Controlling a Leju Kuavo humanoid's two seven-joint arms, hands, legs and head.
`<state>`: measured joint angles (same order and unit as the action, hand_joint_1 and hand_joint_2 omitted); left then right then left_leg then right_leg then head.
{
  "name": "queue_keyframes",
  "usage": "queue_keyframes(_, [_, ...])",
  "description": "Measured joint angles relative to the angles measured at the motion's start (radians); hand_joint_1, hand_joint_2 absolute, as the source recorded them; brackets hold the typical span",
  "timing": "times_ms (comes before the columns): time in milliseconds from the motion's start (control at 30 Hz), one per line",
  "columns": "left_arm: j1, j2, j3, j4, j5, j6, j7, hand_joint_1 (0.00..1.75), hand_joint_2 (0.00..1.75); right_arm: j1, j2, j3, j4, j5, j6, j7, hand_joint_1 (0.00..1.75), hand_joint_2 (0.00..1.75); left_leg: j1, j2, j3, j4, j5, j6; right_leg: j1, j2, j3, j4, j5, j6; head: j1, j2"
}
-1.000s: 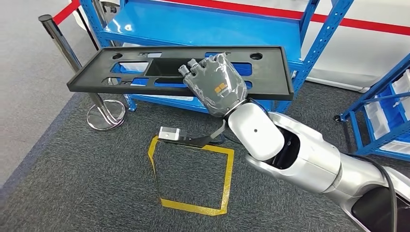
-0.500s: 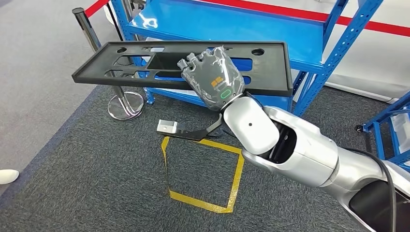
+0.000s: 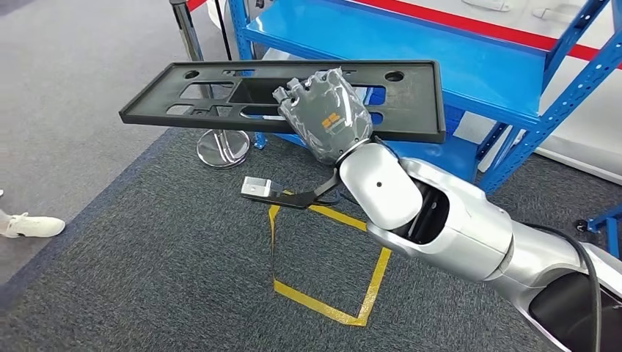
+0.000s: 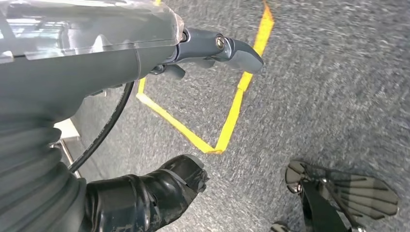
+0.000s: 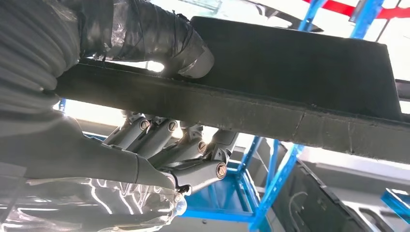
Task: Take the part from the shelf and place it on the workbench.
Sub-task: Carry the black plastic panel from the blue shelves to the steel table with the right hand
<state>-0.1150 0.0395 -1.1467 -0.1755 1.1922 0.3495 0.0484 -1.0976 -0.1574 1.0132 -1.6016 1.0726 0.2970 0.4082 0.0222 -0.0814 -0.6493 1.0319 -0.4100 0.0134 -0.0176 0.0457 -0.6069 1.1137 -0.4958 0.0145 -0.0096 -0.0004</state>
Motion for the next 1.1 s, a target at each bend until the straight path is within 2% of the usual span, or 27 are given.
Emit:
queue_keyframes(67, [-0.003,0.003,-0.001,0.0,-0.004,-0.003,-0.003,0.0,1.75,0.0,0.0,0.0,0.003,0.002,0.001,0.0,1.75,1.75,0.001,-0.02,-0.009,0.0,0.008,-0.013,-0.001,0.034,0.032,-0.068,0.013,-0.002,-0.001,0.0])
queue_keyframes(133, [-0.001,0.006,-0.002,0.0,-0.007,-0.005,-0.011,0.0,1.75,0.002,-0.001,0.001,0.006,0.005,0.004,0.002,1.75,1.75,0.003,-0.044,-0.017,-0.005,0.018,-0.029,0.0,0.019,0.032,-0.076,0.015,-0.007,-0.001,0.0])
queue_keyframes(167, [0.002,0.007,-0.003,0.001,-0.008,-0.006,-0.015,0.0,1.75,0.003,-0.001,0.001,0.007,0.008,0.006,0.004,1.75,1.75,0.004,-0.041,-0.021,-0.004,0.017,-0.035,-0.001,0.006,0.033,-0.08,0.019,-0.012,-0.002,0.0])
queue_keyframes(200, [0.004,0.009,-0.004,0.001,-0.008,-0.007,-0.019,0.0,1.75,0.003,-0.001,0.002,0.009,0.011,0.008,0.006,1.75,1.75,0.003,-0.024,-0.03,0.009,0.007,-0.04,-0.002,-0.006,0.034,-0.085,0.024,-0.018,-0.006,0.0])
queue_keyframes(233, [0.005,0.01,-0.004,0.002,-0.008,-0.008,-0.021,0.0,1.75,0.003,-0.001,0.002,0.01,0.014,0.01,0.009,1.75,1.75,0.002,0.002,-0.046,0.043,-0.016,-0.043,-0.003,-0.019,0.034,-0.09,0.028,-0.024,-0.01,0.0])
queue_keyframes(267, [0.005,0.011,-0.004,0.002,-0.008,-0.008,-0.024,0.0,1.75,0.003,-0.001,0.003,0.011,0.017,0.012,0.012,1.75,1.75,0.0,0.035,-0.069,0.095,-0.048,-0.046,-0.001,-0.032,0.034,-0.091,0.031,-0.028,-0.014,0.0])
queue_keyframes(300, [0.004,0.01,-0.005,0.002,-0.008,-0.009,-0.026,0.0,1.75,0.004,-0.002,0.003,0.012,0.019,0.014,0.015,1.75,1.75,0.0,0.057,-0.096,0.16,-0.082,-0.048,0.002,-0.045,0.031,-0.09,0.032,-0.03,-0.018,0.0])
queue_keyframes(333, [0.003,0.011,-0.006,0.002,-0.009,-0.009,-0.028,0.0,1.75,0.004,-0.002,0.003,0.013,0.019,0.018,0.018,1.75,1.75,0.0,0.068,-0.12,0.22,-0.107,-0.05,0.005,-0.059,0.028,-0.088,0.031,-0.031,-0.018,0.0])
queue_keyframes(367, [0.002,0.011,-0.007,0.002,-0.009,-0.01,-0.029,0.0,1.75,0.004,-0.003,0.003,0.015,0.019,0.024,0.02,1.75,1.75,0.0,0.073,-0.13,0.254,-0.117,-0.051,0.007,-0.072,0.025,-0.085,0.031,-0.031,-0.018,0.0])
queue_keyframes(400, [0.003,0.011,-0.008,0.002,-0.009,-0.01,-0.029,0.0,1.75,0.004,-0.003,0.003,0.016,0.019,0.032,0.022,1.75,1.75,0.0,0.076,-0.124,0.254,-0.11,-0.05,0.009,-0.085,0.023,-0.083,0.031,-0.032,-0.018,0.0])
queue_keyframes(433, [0.003,0.012,-0.008,0.002,-0.009,-0.01,-0.029,0.0,1.75,0.003,-0.003,0.003,0.017,0.019,0.041,0.023,1.75,1.75,-0.001,0.081,-0.097,0.216,-0.088,-0.047,0.01,-0.096,0.021,-0.081,0.03,-0.032,-0.018,0.0])
queue_keyframes(467, [0.004,0.012,-0.008,0.002,-0.009,-0.011,-0.028,0.0,1.75,-0.001,-0.003,0.003,0.018,0.018,0.05,0.025,1.75,1.75,-0.003,0.095,-0.057,0.152,-0.062,-0.042,0.012,-0.107,0.021,-0.08,0.029,-0.031,-0.018,0.0])
queue_keyframes(533, [0.002,0.014,-0.009,0.002,-0.012,-0.012,-0.024,0.0,1.75,-0.01,-0.004,0.003,0.02,0.017,0.063,0.03,1.75,1.75,-0.016,0.133,0.008,0.037,-0.032,-0.027,0.018,-0.126,0.019,-0.078,0.028,-0.028,-0.017,0.0])
queue_keyframes(567, [0.001,0.014,-0.01,0.002,-0.014,-0.013,-0.022,0.0,1.75,-0.015,-0.004,0.003,0.022,0.016,0.068,0.032,1.75,1.75,-0.022,0.144,0.021,0.009,-0.028,-0.019,0.021,-0.135,0.018,-0.078,0.027,-0.026,-0.017,0.0])
queue_keyframes(600, [0.001,0.014,-0.012,0.002,-0.016,-0.014,-0.02,0.0,1.75,-0.018,-0.004,0.003,0.024,0.016,0.071,0.034,1.75,1.75,-0.026,0.142,0.021,0.002,-0.029,-0.012,0.023,-0.145,0.018,-0.079,0.028,-0.023,-0.017,0.0])
queue_keyframes(667, [0.003,0.014,-0.018,0.002,-0.018,-0.014,-0.017,0.0,1.75,-0.021,-0.005,0.003,0.028,0.015,0.075,0.037,1.75,1.75,-0.022,0.121,0.019,-0.005,-0.021,-0.001,0.024,-0.156,0.019,-0.079,0.025,-0.015,-0.017,0.0])
queue_keyframes(700, [0.003,0.014,-0.02,0.002,-0.018,-0.015,-0.016,0.0,1.75,-0.022,-0.006,0.003,0.03,0.012,0.075,0.039,1.75,1.75,-0.018,0.111,0.02,-0.011,-0.016,0.005,0.023,-0.141,0.016,-0.069,0.015,-0.01,-0.016,0.0])
queue_keyframes(733, [0.004,0.014,-0.02,0.002,-0.018,-0.015,-0.016,0.0,1.75,-0.023,-0.008,0.002,0.033,0.008,0.076,0.042,1.75,1.75,-0.015,0.103,0.022,-0.017,-0.011,0.011,0.021,-0.117,0.005,-0.041,-0.006,-0.005,-0.014,0.0])
queue_keyframes(800, [0.003,0.014,-0.021,0.002,-0.015,-0.017,-0.017,0.0,1.75,-0.024,-0.016,0.002,0.039,-0.002,0.083,0.051,1.75,1.75,-0.011,0.084,0.021,-0.022,-0.005,0.02,0.015,-0.063,-0.043,0.067,-0.067,0.003,-0.01,0.0])
queue_keyframes(833, [0.002,0.014,-0.021,0.002,-0.013,-0.019,-0.019,0.0,1.75,-0.021,-0.021,0.002,0.044,-0.007,0.089,0.057,1.75,1.75,-0.011,0.073,0.018,-0.022,-0.003,0.022,0.013,-0.052,-0.072,0.129,-0.092,0.006,-0.009,0.0])
queue_keyframes(867, [0.002,0.014,-0.021,0.002,-0.011,-0.021,-0.019,0.0,1.75,-0.018,-0.027,0.002,0.049,-0.013,0.096,0.063,1.75,1.75,-0.01,0.06,0.016,-0.021,-0.002,0.022,0.011,-0.049,-0.092,0.171,-0.101,0.009,-0.009,0.0])
queue_keyframes(900, [0.002,0.014,-0.021,0.002,-0.01,-0.023,-0.018,0.0,1.75,-0.015,-0.032,0.002,0.055,-0.018,0.104,0.071,1.75,1.75,-0.009,0.045,0.014,-0.019,-0.002,0.023,0.007,-0.047,-0.096,0.18,-0.092,0.012,-0.009,0.0])
queue_keyframes(933, [0.002,0.014,-0.021,0.002,-0.009,-0.024,-0.016,0.0,1.75,-0.015,-0.037,0.002,0.062,-0.024,0.112,0.078,1.75,1.75,-0.008,0.03,0.013,-0.015,-0.001,0.022,0.004,-0.046,-0.083,0.152,-0.066,0.014,-0.008,0.0])
queue_keyframes(967, [0.003,0.014,-0.021,0.002,-0.008,-0.025,-0.014,0.0,1.75,-0.016,-0.042,0.002,0.068,-0.028,0.12,0.084,1.75,1.75,-0.006,0.016,0.011,-0.011,-0.002,0.019,0.0,-0.039,-0.055,0.095,-0.029,0.014,-0.008,0.0])
queue_keyframes(1000, [0.004,0.014,-0.021,0.002,-0.008,-0.025,-0.011,0.0,1.75,-0.02,-0.046,0.002,0.074,-0.033,0.129,0.091,1.75,1.75,-0.005,0.003,0.009,-0.007,-0.002,0.015,-0.003,-0.022,-0.025,0.034,-0.001,0.014,-0.008,0.0])
queue_keyframes(1033, [0.004,0.014,-0.021,0.002,-0.007,-0.025,-0.008,0.0,1.75,-0.026,-0.05,0.001,0.08,-0.037,0.137,0.096,1.75,1.75,-0.004,-0.009,0.003,-0.001,-0.002,0.009,-0.005,-0.004,0.0,-0.02,0.017,0.013,-0.009,0.0])
queue_keyframes(1100, [0.004,0.014,-0.021,0.002,-0.003,-0.025,-0.004,0.0,1.75,-0.038,-0.054,0.001,0.09,-0.044,0.151,0.104,1.75,1.75,-0.001,-0.028,-0.011,0.003,0.003,-0.007,-0.004,0.019,0.017,-0.064,0.019,0.009,-0.009,0.0])
